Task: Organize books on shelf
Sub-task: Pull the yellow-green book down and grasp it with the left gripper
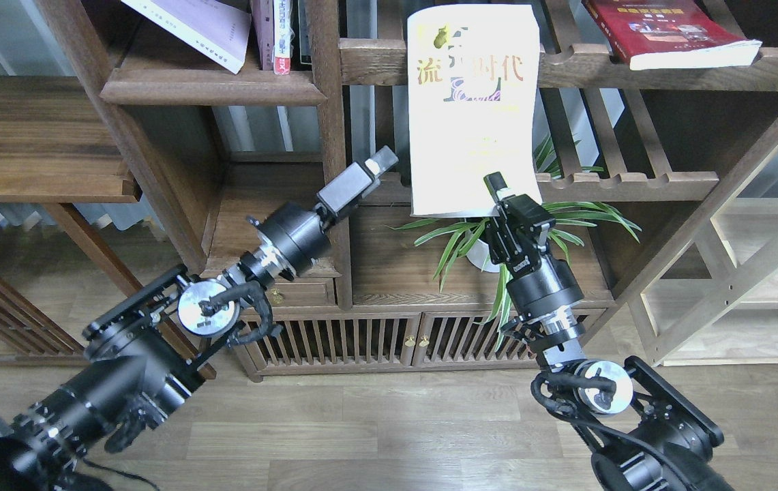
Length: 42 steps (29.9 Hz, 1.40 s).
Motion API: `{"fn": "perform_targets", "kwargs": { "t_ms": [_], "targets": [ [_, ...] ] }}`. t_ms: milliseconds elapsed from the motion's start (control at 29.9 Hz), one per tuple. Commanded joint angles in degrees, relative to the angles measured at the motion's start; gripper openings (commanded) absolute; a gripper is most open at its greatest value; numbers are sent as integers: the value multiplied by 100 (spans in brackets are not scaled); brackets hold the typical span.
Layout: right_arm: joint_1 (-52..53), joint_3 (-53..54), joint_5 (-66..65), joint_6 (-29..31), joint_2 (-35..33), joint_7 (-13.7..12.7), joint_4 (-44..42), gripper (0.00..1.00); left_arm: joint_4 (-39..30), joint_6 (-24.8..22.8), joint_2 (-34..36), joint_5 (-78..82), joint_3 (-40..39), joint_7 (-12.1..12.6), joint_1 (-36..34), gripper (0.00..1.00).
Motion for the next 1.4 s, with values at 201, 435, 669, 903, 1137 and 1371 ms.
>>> {"fn": "perform_targets", "kwargs": {
  "t_ms": [201, 435, 669, 903, 1137, 1371],
  "targets": [
    [-61, -249, -17, 1, -9, -17, 64, 1, 468, 0, 0, -686, 150, 563, -585, 99],
    [-79, -336, -26, 1, -18, -25, 73, 1, 441, 0, 0, -738, 300, 880, -611, 98],
    [-79, -653, -87, 1, -27, -52, 64, 1, 397, 0, 0, -958, 326, 1205, -673, 98],
    [-88, -776, -140, 1, -44, -52, 47, 2, 397, 0, 0, -1073, 335, 1442, -743, 98],
    [-79, -706, -140, 1, -62, -52, 47, 2, 380, 0, 0, -1108, 317, 1855, -690, 68],
    [-79, -679, -140, 1, -150, -43, 47, 3, 415, 0, 0, -1248, 335, 2014, -638, 15]
  ]
}}
